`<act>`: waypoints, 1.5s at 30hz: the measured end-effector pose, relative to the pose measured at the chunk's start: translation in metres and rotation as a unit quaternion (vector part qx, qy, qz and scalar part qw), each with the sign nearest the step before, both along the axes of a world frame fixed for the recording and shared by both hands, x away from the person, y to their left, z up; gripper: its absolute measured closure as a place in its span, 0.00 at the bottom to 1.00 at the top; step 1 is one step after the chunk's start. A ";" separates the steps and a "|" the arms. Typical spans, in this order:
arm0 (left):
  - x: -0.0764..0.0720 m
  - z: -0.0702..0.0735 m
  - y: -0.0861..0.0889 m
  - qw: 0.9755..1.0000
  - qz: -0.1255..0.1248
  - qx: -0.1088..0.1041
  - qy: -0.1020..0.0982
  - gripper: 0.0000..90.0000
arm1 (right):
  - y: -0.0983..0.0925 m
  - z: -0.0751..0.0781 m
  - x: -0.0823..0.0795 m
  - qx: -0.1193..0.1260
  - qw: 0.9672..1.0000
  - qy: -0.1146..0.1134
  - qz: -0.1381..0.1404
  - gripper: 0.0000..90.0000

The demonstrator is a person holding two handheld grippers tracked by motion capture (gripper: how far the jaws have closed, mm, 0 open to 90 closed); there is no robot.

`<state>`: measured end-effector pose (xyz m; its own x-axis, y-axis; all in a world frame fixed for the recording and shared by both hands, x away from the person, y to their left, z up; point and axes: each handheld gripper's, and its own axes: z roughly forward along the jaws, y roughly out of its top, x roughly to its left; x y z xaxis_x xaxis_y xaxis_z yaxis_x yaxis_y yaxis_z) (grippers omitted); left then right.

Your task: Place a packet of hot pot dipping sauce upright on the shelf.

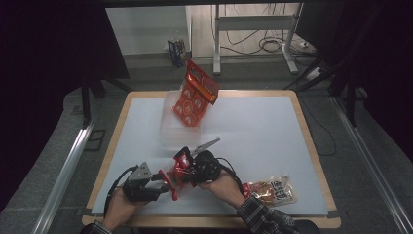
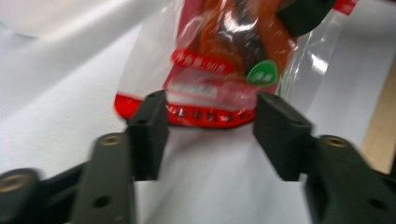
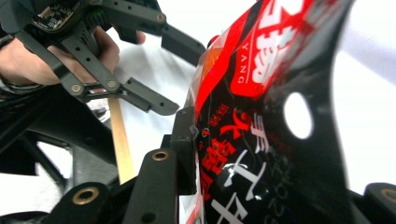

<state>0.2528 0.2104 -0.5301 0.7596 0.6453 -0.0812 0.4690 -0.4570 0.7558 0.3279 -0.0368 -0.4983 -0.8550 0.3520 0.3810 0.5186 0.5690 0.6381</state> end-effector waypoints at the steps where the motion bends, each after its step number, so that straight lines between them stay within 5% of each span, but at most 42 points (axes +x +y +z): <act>1: 0.000 0.000 0.002 1.000 0.010 -0.007 -0.007 0.41 | -0.003 0.004 0.000 -0.002 1.000 -0.013 0.000 0.77; 9: 0.000 0.003 0.007 0.998 0.025 -0.039 -0.038 0.22 | -0.018 0.019 0.004 -0.005 0.999 -0.035 -0.009 0.77; 18: 0.000 0.002 0.004 0.998 0.024 -0.023 -0.045 0.10 | -0.039 0.034 0.006 -0.005 0.998 -0.061 -0.022 0.77; 34: 0.002 0.000 0.002 0.999 0.024 -0.009 -0.046 0.06 | -0.095 0.062 0.019 -0.014 0.992 -0.094 -0.083 0.77; 45: 0.002 -0.001 0.001 0.999 0.022 -0.001 -0.046 0.06 | -0.115 0.073 0.052 -0.038 0.985 -0.115 -0.123 0.77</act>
<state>0.2544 0.2111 -0.5311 0.7348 0.6781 -0.0140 0.4169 -0.4352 0.7980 0.3798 -0.1514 -0.4256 -0.8009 0.5792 0.1521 0.4938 0.4951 0.7149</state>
